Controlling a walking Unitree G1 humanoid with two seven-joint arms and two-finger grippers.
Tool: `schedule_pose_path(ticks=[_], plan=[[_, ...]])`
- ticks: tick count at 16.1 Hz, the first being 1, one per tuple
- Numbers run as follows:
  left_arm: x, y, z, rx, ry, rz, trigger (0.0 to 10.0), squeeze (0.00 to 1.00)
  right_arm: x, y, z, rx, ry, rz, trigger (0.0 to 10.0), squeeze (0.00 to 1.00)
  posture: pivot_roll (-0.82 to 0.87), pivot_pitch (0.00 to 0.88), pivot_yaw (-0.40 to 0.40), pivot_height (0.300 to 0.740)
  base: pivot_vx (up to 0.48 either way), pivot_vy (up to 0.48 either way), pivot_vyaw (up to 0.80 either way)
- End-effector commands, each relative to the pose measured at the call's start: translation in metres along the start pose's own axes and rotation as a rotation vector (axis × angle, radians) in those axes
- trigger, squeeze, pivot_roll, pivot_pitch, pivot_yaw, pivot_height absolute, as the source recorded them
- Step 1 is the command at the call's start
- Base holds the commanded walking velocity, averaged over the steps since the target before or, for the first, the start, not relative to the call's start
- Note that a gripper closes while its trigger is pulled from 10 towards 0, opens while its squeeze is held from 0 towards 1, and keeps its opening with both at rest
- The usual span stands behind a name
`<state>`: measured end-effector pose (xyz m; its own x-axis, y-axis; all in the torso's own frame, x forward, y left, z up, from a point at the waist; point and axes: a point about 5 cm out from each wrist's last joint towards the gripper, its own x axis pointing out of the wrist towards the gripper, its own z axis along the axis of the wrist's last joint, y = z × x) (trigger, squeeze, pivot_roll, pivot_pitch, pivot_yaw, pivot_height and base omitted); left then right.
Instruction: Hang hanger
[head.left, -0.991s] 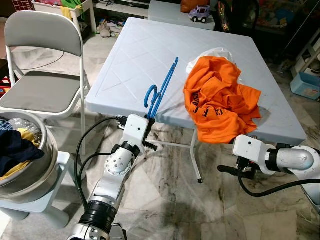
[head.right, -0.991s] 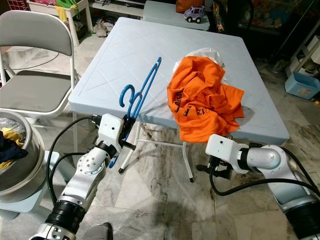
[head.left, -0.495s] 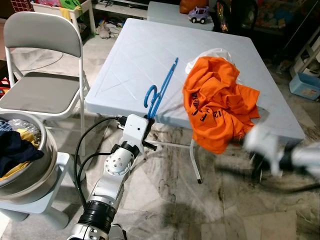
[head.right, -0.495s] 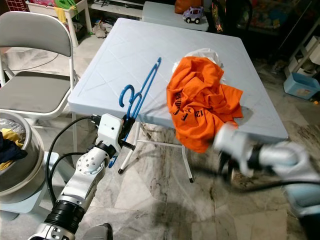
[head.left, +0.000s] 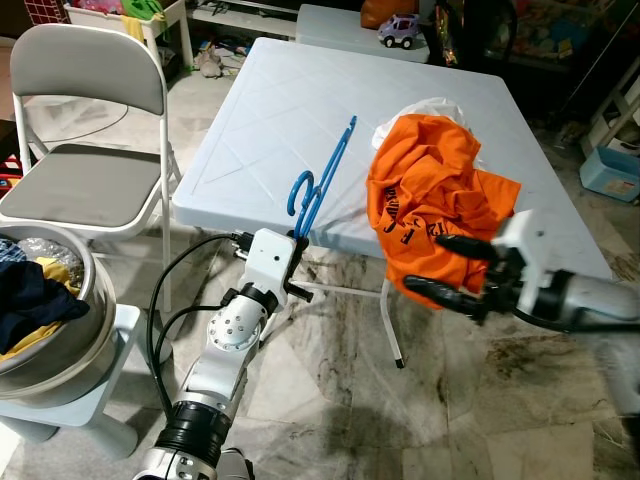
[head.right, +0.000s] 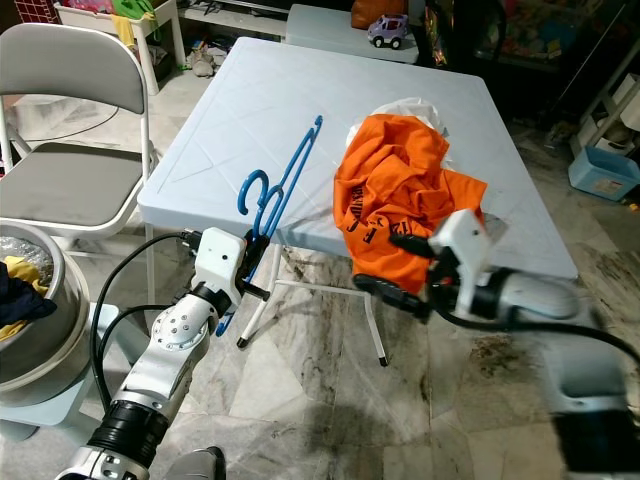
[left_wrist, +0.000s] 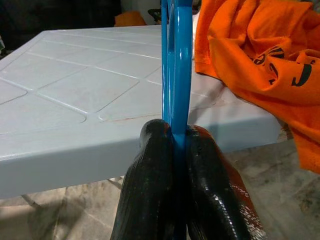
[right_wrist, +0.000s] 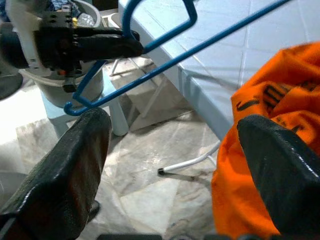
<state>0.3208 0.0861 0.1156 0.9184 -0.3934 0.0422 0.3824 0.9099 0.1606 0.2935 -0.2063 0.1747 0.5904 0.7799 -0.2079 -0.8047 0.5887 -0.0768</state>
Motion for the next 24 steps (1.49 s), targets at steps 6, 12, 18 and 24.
schedule_pose_path(ticks=[6,12,18,24], plan=[[-0.015,0.008,0.004,0.025,-0.015,0.018,10.0,0.0,0.043,-0.022,-0.023,-0.013,-0.018,-0.478,10.0,0.0,0.27,0.167,-0.152,0.74,0.0,0.0,0.0],[-0.021,0.013,0.005,0.035,-0.007,0.029,10.0,0.0,0.059,-0.027,-0.035,-0.047,0.054,-0.662,0.0,0.0,0.29,0.183,-0.155,0.74,0.0,0.0,0.0],[-0.024,0.014,0.006,0.043,0.004,0.021,10.0,0.0,0.056,-0.026,-0.068,0.136,0.165,-0.66,0.0,0.0,0.29,0.189,-0.143,0.74,0.0,0.0,0.0],[-0.024,0.018,0.007,0.053,0.01,0.026,10.0,0.0,0.058,-0.03,-0.073,0.249,0.108,-0.735,0.0,0.0,0.3,0.19,-0.138,0.74,0.0,0.0,0.0]])
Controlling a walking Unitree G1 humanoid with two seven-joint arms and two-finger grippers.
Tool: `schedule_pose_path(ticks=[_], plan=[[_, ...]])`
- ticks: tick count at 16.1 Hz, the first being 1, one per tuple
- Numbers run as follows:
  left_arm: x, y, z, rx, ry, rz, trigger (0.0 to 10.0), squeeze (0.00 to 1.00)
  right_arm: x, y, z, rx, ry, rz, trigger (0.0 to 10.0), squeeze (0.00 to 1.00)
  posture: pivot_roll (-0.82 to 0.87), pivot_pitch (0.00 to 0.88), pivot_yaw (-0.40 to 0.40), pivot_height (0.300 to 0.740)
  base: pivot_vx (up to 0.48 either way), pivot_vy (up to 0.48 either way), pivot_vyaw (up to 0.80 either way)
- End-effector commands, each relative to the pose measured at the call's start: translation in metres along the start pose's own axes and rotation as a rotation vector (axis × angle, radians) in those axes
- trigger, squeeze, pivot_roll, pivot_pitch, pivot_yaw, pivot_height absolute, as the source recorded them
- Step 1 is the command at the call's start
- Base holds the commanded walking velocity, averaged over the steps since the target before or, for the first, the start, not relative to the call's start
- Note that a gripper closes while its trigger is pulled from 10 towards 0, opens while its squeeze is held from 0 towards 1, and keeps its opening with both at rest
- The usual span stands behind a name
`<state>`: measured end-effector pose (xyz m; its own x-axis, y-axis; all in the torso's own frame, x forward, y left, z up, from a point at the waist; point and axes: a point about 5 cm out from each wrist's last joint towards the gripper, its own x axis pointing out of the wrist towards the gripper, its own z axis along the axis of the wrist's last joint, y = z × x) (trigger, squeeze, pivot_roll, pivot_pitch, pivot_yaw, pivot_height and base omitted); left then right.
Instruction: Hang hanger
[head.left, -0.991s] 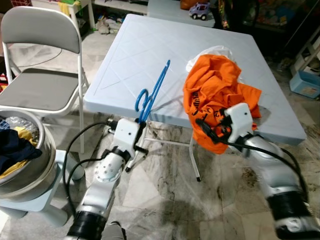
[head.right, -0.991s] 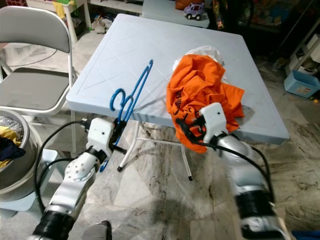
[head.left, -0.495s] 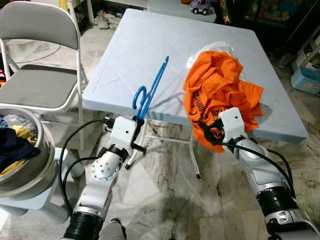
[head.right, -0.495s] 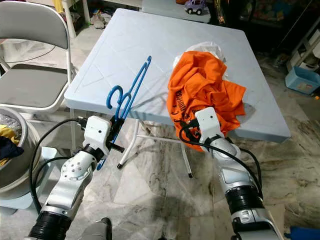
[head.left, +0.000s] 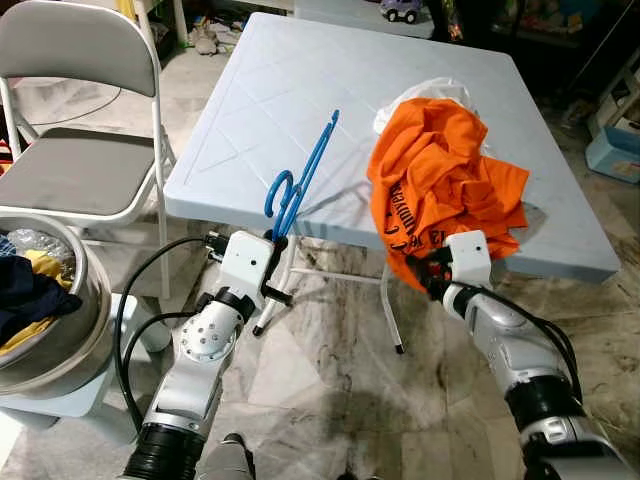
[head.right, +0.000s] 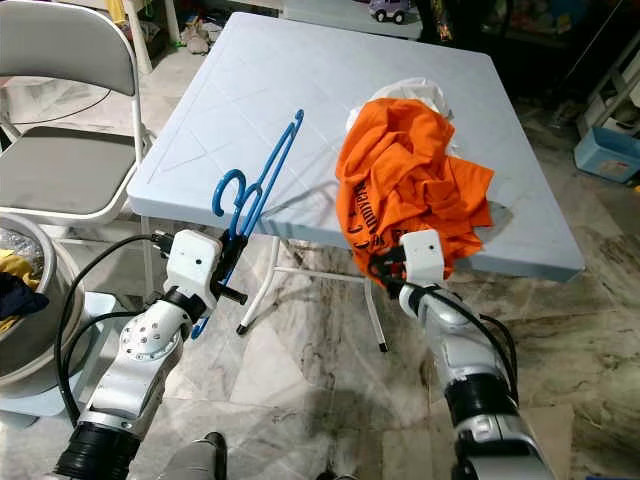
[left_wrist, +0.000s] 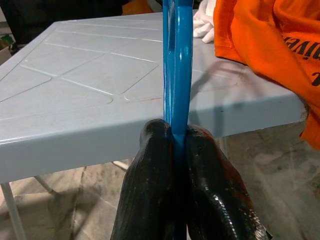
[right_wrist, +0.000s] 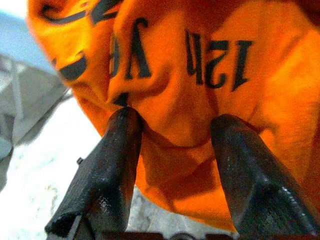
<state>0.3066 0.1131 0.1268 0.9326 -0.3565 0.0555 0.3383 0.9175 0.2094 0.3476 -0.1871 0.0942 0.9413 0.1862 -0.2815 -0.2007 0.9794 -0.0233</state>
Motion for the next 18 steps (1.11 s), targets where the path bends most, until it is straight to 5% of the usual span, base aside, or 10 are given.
schedule_pose_path(ticks=[1,8,15,18], plan=[[-0.001,-0.002,-0.001,0.003,0.015,-0.014,10.0,0.0,0.0,-0.008,0.001,0.036,-0.015,-0.046,0.0,0.0,0.3,0.191,-0.138,0.74,0.0,0.0,0.0],[-0.002,0.0,-0.001,0.006,0.018,-0.009,10.0,0.0,0.008,-0.01,0.043,0.212,-0.251,-0.118,0.0,0.0,0.32,0.191,-0.139,0.74,0.0,0.0,0.0],[-0.003,0.002,0.004,-0.007,-0.01,-0.011,10.0,0.0,0.013,-0.013,0.088,0.219,-0.409,-0.065,0.0,0.0,0.33,0.185,-0.143,0.74,0.0,0.0,0.0],[-0.001,0.003,0.009,-0.019,-0.038,0.0,10.0,0.0,-0.002,-0.012,0.11,0.217,-0.564,0.005,0.0,0.0,0.34,0.184,-0.146,0.74,0.0,0.0,0.0]])
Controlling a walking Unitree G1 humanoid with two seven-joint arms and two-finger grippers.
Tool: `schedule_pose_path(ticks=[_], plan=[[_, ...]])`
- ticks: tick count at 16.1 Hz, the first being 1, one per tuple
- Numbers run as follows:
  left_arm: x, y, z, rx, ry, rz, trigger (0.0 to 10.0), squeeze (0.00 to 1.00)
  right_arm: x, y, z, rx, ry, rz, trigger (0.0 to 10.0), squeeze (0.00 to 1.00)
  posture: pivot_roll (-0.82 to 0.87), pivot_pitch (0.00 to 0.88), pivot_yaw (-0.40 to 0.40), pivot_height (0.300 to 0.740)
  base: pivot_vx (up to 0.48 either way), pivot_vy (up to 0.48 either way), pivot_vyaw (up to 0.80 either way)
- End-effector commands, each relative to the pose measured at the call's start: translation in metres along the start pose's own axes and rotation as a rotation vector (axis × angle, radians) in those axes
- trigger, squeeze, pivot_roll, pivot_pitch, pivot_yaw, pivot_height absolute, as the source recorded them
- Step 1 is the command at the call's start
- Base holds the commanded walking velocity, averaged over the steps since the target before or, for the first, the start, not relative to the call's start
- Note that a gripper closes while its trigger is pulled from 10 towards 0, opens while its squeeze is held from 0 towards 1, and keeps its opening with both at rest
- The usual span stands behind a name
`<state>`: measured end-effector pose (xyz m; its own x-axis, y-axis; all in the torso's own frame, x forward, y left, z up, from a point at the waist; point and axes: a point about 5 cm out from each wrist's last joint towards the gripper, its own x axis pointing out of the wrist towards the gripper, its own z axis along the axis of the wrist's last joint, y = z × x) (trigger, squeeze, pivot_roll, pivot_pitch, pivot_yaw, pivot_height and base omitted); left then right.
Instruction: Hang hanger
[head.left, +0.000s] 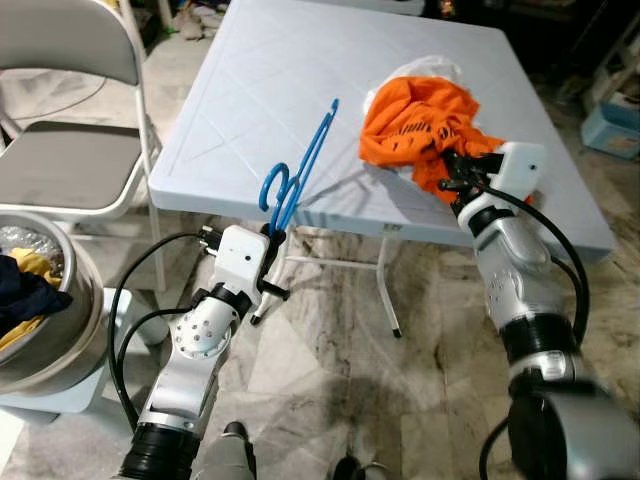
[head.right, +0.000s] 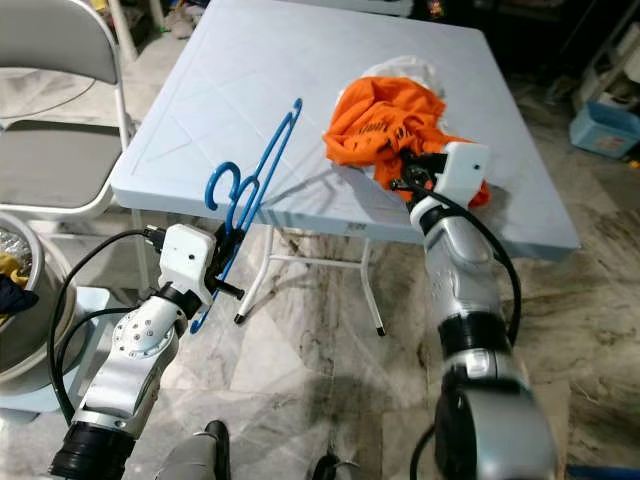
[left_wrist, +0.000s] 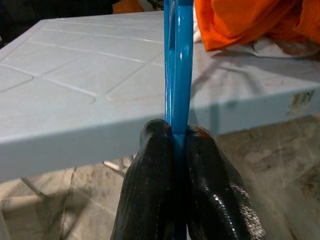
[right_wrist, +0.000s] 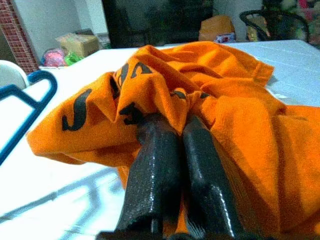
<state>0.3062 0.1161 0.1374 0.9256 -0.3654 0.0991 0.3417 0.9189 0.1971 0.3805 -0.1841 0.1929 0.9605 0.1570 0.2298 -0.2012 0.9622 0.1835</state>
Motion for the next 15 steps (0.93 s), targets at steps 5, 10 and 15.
schedule_pose_path(ticks=[5,10,15], plan=[[0.004,-0.004,0.003,-0.024,-0.015,-0.033,10.0,0.0,-0.016,-0.008,0.013,-0.012,-0.087,-0.006,0.0,0.0,0.31,0.174,-0.133,0.74,0.049,0.0,0.0],[0.005,-0.004,0.005,-0.037,-0.025,-0.035,10.0,0.0,-0.021,-0.001,0.014,-0.007,-0.093,0.002,0.0,0.0,0.31,0.171,-0.134,0.74,0.307,0.0,0.0],[0.009,-0.003,0.011,-0.044,-0.051,-0.023,10.0,0.0,-0.024,0.009,0.016,-0.044,-0.113,0.025,0.0,0.0,0.32,0.16,-0.137,0.74,0.451,0.0,0.0]])
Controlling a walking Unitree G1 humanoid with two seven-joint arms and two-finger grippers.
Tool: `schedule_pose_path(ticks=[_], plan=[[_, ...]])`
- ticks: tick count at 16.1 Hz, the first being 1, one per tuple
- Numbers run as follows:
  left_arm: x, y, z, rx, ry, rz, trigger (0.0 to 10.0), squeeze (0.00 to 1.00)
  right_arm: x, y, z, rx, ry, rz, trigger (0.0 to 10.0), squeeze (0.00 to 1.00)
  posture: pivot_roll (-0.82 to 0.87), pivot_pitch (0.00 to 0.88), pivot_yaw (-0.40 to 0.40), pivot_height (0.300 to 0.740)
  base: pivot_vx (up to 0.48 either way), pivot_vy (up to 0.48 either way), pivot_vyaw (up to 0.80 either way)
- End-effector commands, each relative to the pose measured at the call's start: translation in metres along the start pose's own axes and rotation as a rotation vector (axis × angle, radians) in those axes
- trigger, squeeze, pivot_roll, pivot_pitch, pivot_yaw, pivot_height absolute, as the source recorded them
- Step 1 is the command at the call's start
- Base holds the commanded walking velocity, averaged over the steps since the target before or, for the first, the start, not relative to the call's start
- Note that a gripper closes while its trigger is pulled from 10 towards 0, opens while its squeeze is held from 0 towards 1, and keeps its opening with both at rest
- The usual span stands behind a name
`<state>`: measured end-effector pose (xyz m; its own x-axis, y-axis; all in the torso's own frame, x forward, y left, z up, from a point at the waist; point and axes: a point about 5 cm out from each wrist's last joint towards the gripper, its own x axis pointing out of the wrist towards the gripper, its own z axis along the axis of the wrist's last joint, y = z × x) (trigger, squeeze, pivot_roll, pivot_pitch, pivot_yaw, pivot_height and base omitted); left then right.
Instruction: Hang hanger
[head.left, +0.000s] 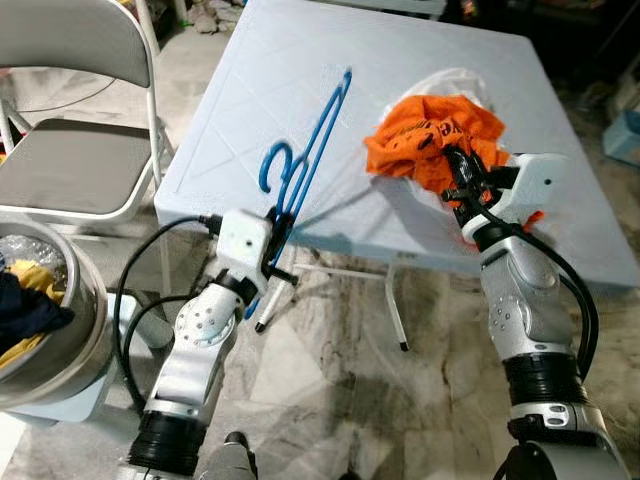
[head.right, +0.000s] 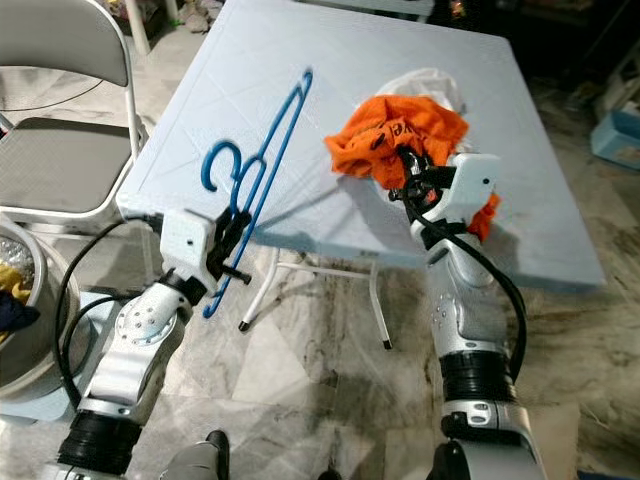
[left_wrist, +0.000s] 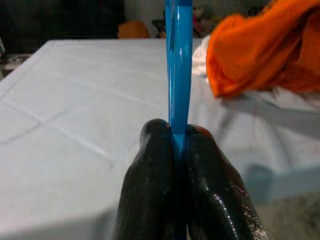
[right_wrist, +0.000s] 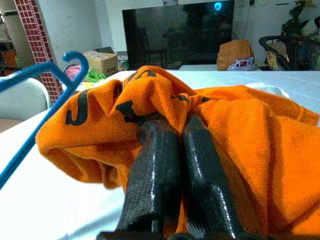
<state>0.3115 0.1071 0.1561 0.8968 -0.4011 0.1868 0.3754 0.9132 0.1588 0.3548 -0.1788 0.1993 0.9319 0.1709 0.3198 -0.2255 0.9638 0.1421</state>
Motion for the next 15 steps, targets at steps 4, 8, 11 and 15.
schedule_pose_path(ticks=[4,8,11,15], plan=[[0.006,0.001,0.006,0.006,-0.01,0.026,10.0,0.0,-0.004,-0.005,0.007,-0.027,-0.013,-0.02,0.0,0.0,0.31,0.153,-0.141,0.74,0.372,0.0,0.0],[0.006,0.0,0.006,-0.003,-0.004,0.034,10.0,0.0,-0.005,-0.006,0.004,-0.032,0.0,-0.025,0.0,0.0,0.31,0.155,-0.148,0.74,0.236,0.0,0.0],[0.003,0.001,0.005,-0.006,-0.007,0.061,10.0,0.0,-0.005,-0.005,-0.002,-0.028,0.05,-0.002,0.0,0.0,0.32,0.161,-0.158,0.74,0.0,0.0,0.0],[-0.002,0.005,0.004,0.013,0.003,0.103,10.0,0.0,0.009,0.0,-0.013,-0.115,0.19,0.165,0.0,0.0,0.35,0.17,-0.187,0.74,0.0,0.0,0.0]])
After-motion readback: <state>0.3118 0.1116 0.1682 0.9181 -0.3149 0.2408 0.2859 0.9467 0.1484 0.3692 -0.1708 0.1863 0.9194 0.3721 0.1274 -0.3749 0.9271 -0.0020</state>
